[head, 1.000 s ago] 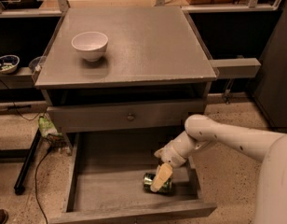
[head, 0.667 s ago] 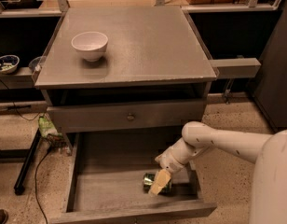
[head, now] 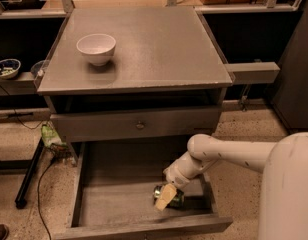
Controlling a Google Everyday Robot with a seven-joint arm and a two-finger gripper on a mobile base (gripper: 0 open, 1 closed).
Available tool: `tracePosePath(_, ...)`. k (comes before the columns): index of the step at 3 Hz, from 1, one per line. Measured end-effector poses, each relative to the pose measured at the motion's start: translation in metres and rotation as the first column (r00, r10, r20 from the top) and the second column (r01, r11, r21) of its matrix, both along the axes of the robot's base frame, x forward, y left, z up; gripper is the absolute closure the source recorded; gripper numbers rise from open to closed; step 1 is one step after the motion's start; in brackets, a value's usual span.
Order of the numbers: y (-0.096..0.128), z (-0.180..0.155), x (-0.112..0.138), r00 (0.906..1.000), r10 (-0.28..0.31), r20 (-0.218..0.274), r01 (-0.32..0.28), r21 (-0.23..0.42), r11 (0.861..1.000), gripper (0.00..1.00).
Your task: Pick green can from middle drawer and place on counter
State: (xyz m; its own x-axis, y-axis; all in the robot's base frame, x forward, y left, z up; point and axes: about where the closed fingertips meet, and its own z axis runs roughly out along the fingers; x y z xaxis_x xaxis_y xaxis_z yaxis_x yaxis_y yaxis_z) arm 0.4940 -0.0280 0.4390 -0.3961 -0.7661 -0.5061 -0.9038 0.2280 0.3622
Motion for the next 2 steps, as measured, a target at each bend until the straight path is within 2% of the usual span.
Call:
tracePosePath(1, 0.0009, -0.0009, 0.0004, 1.0000, -0.001, 0.001, 0.001, -0.001, 1.000, 0.00)
tracePosePath(2, -0.0035, -0.0077, 0.0031, 0.9992, -0.039, -0.002, 0.039, -0.020, 0.999, 0.00)
